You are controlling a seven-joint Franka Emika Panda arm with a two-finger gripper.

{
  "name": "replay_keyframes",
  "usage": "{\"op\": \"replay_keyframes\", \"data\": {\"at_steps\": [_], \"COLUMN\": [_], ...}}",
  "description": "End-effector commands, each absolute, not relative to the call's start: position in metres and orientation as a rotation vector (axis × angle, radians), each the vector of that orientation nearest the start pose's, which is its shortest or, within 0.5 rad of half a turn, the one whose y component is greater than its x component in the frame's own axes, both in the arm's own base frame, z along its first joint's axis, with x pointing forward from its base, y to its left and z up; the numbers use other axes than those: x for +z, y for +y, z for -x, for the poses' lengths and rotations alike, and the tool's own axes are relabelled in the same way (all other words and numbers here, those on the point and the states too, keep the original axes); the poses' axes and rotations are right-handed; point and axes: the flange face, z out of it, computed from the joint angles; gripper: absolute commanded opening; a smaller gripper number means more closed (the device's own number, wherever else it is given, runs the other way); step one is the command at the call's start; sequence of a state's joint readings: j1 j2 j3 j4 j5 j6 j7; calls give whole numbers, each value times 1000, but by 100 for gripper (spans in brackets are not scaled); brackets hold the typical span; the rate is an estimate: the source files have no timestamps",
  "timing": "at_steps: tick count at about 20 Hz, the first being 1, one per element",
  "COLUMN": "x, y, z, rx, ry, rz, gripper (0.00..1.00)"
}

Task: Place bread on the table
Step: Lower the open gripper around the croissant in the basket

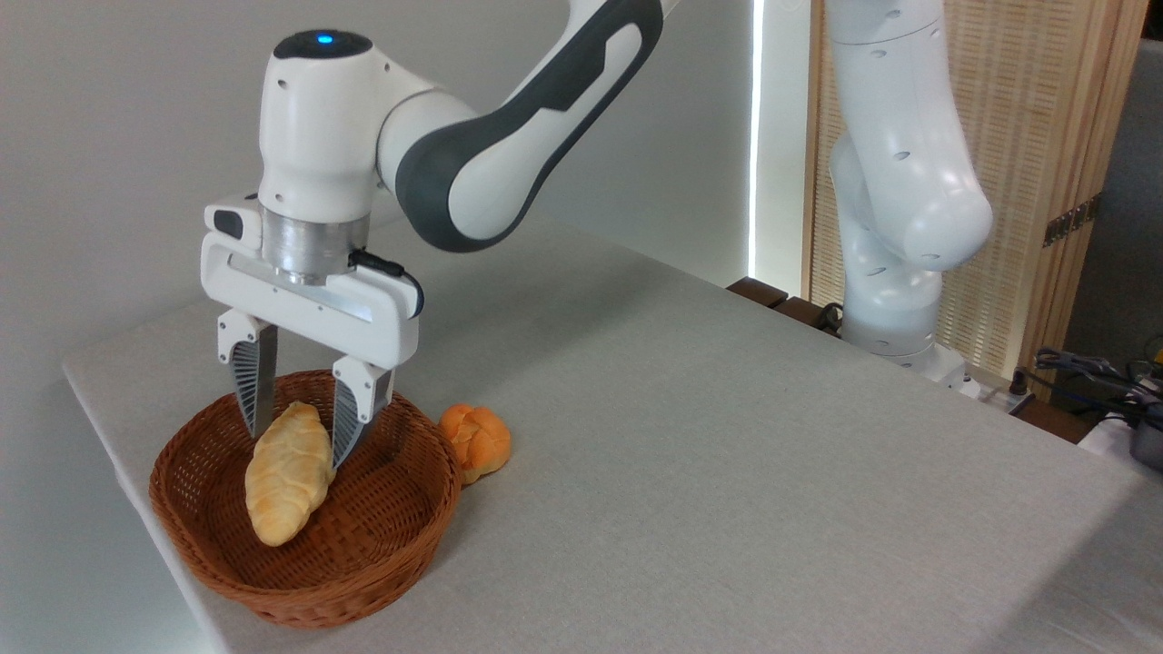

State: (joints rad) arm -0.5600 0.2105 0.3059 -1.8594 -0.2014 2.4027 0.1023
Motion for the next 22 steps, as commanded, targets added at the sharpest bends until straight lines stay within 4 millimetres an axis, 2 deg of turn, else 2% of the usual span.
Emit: {"op": "replay_keyframes", "data": {"at_steps": [1, 3, 6, 12, 13, 16, 17, 22], "x": [437, 425, 414, 402, 401, 402, 402, 405], "y": [-186, -195, -198, -210, -209, -210, -210, -210], "z": [-626, -625, -630, -628, -628, -628, -628, -628], "rx": [-611, -583, -609, -595, -590, -592, -595, -601], "ry": [332, 359, 357, 393, 394, 427, 439, 455], "rz": [3203, 3198, 3184, 3174, 3170, 3143, 3134, 3120], "gripper": [100, 100, 100, 100, 96, 53, 47, 44]}}
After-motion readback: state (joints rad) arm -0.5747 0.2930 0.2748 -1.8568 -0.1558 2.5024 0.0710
